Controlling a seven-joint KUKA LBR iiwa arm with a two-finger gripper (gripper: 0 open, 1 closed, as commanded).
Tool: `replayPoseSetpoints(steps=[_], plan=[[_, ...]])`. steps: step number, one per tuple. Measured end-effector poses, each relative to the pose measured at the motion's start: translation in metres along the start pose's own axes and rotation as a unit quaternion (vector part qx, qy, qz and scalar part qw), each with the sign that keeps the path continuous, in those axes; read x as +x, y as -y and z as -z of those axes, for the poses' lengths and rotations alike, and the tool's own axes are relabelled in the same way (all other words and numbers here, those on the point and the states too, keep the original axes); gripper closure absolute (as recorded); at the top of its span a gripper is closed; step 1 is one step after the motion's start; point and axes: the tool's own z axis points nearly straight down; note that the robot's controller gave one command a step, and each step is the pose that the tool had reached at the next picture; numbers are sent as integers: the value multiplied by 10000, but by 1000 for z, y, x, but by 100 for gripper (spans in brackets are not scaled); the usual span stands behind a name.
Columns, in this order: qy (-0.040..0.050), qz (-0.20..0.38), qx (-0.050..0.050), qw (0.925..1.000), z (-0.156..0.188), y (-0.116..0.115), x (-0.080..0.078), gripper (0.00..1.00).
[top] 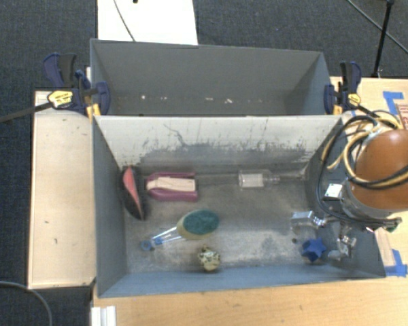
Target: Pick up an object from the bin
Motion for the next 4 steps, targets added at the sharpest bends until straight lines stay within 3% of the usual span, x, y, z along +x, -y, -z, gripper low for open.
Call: replayPoseSetpoints(steps=[1, 2, 3, 4], plan=[[6, 1701, -13, 9854, -1, 3, -17, 0], [7, 2944, -27, 9557, -28, 3, -15, 0], [71, 4607, -2, 8875, -29, -5, 2, 0], [52, 4575, 15, 8892, -25, -3, 2, 100]])
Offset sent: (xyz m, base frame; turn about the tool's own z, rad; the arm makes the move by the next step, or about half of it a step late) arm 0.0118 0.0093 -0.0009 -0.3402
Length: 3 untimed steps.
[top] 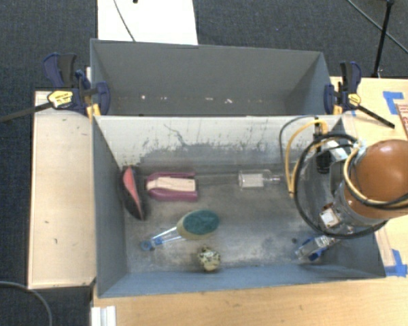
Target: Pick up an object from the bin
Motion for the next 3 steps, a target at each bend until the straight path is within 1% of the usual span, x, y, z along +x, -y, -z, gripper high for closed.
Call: replayPoseSetpoints(steps=[1, 2, 3], plan=[[-36, -22, -43, 10000, 46, 2, -1, 100], [-45, -41, -38, 10000, 105, 5, -1, 100], [-30, -73, -52, 10000, 113, 6, -2, 100]])
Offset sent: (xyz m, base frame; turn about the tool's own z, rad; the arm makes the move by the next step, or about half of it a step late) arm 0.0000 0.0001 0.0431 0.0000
